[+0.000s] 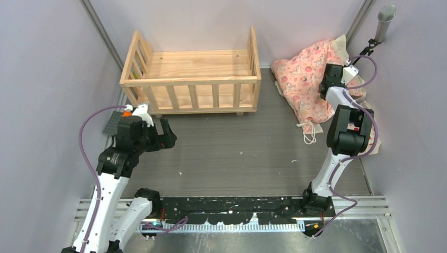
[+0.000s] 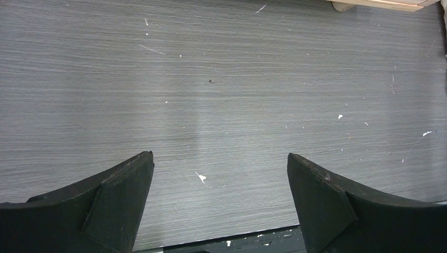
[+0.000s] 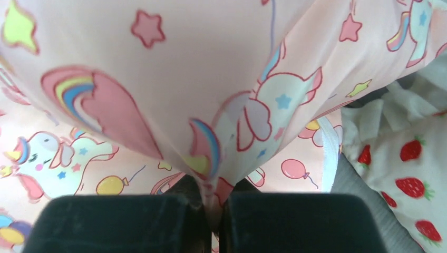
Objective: Set up the pet bed
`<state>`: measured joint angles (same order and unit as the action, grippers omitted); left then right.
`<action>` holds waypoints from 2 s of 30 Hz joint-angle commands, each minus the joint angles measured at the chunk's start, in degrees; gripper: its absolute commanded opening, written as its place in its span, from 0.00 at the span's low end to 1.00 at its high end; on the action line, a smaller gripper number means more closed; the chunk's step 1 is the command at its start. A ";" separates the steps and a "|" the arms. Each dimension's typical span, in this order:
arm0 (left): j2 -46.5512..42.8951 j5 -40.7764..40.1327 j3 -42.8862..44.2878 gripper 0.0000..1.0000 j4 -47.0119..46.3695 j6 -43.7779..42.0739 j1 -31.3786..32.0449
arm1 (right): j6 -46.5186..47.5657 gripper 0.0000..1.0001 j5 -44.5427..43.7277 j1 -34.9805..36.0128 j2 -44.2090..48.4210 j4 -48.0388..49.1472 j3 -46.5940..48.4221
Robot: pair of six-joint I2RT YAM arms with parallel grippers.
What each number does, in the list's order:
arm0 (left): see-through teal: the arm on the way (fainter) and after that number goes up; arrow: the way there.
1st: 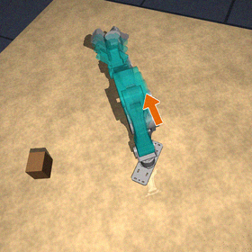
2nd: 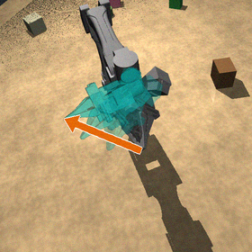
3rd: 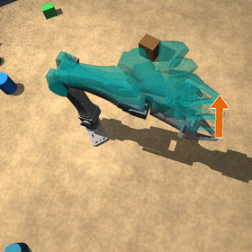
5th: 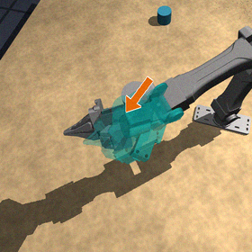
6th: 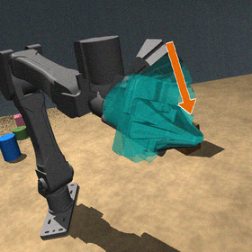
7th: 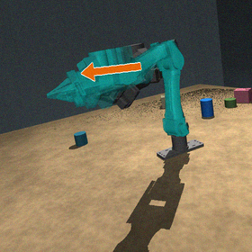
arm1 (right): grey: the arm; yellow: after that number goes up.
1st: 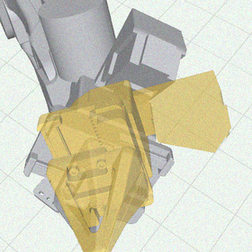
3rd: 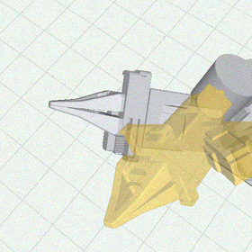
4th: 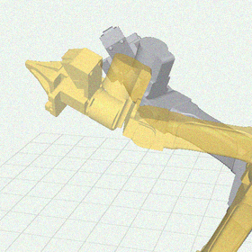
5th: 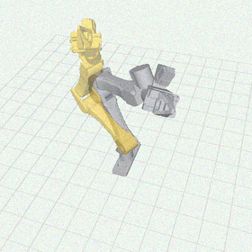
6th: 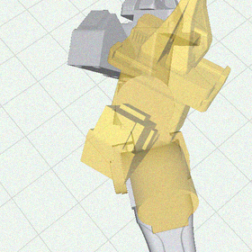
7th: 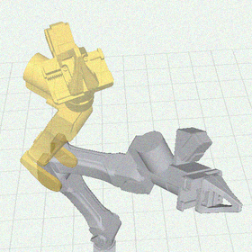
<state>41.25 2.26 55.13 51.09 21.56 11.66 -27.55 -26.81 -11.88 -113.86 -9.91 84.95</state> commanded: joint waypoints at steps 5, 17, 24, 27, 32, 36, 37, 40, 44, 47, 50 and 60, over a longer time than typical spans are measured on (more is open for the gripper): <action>-2.04 1.03 -0.29 1.00 -2.49 -1.35 0.03 | -0.37 0.01 -2.50 4.74 18.61 3.71 -6.34; -2.73 1.60 -0.29 1.00 -2.57 -1.52 0.04 | 3.11 0.01 -4.61 14.53 31.42 0.22 -6.16; -2.85 1.16 -0.30 1.00 -2.57 -1.52 0.07 | 9.50 0.01 -4.95 21.15 31.91 -2.57 4.85; -2.93 0.95 -0.29 1.00 -2.50 -1.52 0.07 | 10.16 0.01 -4.68 22.59 30.90 -5.75 11.72; -3.35 0.97 -0.38 1.00 -2.57 -1.52 0.04 | 12.89 0.01 -1.67 25.42 28.02 -9.85 22.94; -3.76 0.91 -0.35 1.00 -2.57 -1.61 0.07 | 15.42 0.01 0.19 27.95 24.62 -13.57 33.40; -3.93 0.90 -0.37 1.00 -2.57 -1.61 0.06 | 15.99 0.01 0.70 28.58 23.63 -14.30 35.91; -4.46 0.65 -0.46 1.00 -2.73 -1.61 0.04 | 17.48 0.01 2.91 31.20 20.68 -15.71 43.48; -4.69 0.86 -0.52 1.00 -2.85 -1.61 0.03 | 21.10 0.01 9.63 35.94 15.35 -17.26 52.87; -4.92 0.89 -0.47 1.00 -2.82 -1.61 0.04 | 28.50 0.01 11.98 43.19 11.26 -17.34 57.51; -5.19 0.90 -0.55 1.00 -2.84 -1.70 0.05 | 36.63 0.00 11.92 50.88 7.59 -15.67 59.98; -6.31 0.52 -0.53 1.00 -2.84 -1.79 0.03 | 45.80 0.01 16.27 67.35 -2.92 -7.24 67.70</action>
<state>35.83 2.79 54.83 50.72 20.53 11.66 13.04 -14.66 51.48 -117.56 -26.76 148.03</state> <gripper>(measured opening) 0.996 0.039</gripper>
